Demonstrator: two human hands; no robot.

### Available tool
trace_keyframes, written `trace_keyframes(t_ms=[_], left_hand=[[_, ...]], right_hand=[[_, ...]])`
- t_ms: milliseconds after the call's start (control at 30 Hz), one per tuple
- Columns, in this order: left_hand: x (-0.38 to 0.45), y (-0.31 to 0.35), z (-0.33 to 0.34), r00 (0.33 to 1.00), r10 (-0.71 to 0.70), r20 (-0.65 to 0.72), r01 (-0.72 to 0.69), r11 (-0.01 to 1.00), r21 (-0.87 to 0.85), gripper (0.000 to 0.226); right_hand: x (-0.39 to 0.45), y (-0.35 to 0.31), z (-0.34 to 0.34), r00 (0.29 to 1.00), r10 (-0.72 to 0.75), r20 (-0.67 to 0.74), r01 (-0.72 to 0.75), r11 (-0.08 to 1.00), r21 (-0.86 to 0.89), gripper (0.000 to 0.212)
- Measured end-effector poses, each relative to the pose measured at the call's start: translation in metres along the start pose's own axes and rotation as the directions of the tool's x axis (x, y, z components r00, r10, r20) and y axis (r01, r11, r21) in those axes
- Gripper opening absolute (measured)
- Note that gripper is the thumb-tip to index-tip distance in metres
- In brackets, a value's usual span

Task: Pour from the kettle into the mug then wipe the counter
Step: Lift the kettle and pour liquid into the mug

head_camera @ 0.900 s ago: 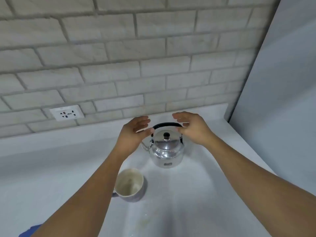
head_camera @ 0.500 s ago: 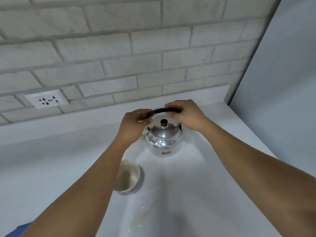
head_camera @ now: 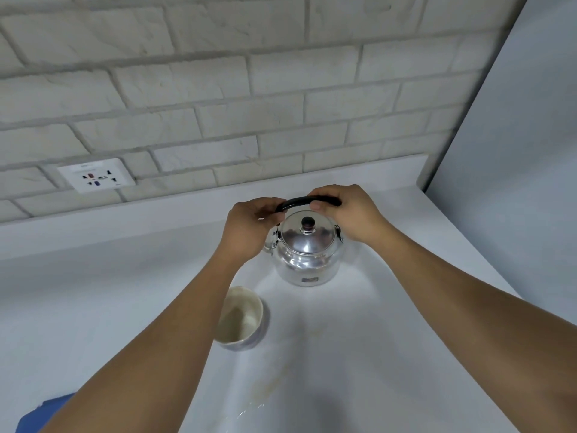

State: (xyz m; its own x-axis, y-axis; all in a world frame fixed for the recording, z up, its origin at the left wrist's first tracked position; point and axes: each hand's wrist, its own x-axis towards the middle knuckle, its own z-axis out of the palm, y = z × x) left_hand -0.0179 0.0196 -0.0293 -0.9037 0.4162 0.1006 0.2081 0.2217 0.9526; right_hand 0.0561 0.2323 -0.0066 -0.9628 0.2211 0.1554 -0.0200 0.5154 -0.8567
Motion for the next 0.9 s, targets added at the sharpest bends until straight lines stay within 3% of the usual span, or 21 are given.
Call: trace_keyframes(t_ms=[367,567,733,900], left_hand=[[-0.046,0.020,-0.059,0.992,0.117,0.048,-0.118,0.993,0.028,0.035],[-0.107,-0.005,-0.108,0.987,0.038,0.154,-0.064,0.984,0.168,0.071],[-0.143,-0.039,-0.117,0.962,-0.125,0.243,0.063,0.967,0.248,0.105],[-0.157,-0.061,-0.104,0.949,-0.142,0.281,0.077,0.970,0.230,0.119]], right_hand=[[-0.021,-0.049,-0.026,0.986,-0.141,-0.094,0.147,0.988,0.054,0.023],[-0.039,-0.079,-0.049,0.969,-0.233,-0.083,0.240,0.967,0.090,0.018],[-0.056,-0.095,-0.055,0.956,-0.293,-0.024,0.294,0.951,0.100,0.021],[-0.073,-0.103,-0.048,0.954,-0.299,-0.007,0.298,0.950,0.094,0.015]])
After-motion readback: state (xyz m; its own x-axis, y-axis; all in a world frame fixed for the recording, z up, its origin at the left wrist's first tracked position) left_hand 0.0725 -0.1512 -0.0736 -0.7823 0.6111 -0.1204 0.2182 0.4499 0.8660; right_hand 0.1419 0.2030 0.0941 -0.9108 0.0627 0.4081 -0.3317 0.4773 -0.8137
